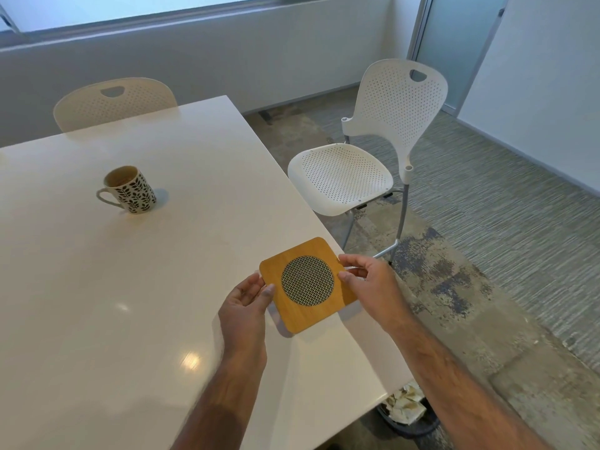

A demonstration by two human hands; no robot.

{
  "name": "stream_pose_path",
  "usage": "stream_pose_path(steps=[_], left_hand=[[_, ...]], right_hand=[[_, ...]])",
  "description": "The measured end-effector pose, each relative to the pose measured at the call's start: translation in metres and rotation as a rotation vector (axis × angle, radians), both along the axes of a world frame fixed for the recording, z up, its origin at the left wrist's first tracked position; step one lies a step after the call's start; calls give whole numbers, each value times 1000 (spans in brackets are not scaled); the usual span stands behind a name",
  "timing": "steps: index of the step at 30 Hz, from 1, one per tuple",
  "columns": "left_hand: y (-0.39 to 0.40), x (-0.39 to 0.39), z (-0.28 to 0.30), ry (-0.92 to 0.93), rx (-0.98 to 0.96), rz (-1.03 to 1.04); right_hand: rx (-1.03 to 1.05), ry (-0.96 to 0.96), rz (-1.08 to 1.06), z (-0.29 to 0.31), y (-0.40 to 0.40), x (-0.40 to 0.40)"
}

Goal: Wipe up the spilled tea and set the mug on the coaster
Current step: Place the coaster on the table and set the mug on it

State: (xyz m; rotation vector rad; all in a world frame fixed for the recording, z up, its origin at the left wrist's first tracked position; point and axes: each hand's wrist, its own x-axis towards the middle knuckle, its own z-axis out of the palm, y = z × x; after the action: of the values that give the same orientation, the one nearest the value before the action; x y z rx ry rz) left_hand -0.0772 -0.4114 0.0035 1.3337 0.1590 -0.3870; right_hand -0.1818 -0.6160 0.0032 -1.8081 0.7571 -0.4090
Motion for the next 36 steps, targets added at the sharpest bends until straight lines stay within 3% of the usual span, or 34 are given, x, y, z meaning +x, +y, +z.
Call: stream_pose_path(steps=[16, 36], left_hand=[[87, 37, -6, -14, 39, 50], [258, 80, 1, -77, 109, 73]], right_hand=[[127, 5, 152, 7, 64, 49], [43, 60, 393, 12, 214, 111]])
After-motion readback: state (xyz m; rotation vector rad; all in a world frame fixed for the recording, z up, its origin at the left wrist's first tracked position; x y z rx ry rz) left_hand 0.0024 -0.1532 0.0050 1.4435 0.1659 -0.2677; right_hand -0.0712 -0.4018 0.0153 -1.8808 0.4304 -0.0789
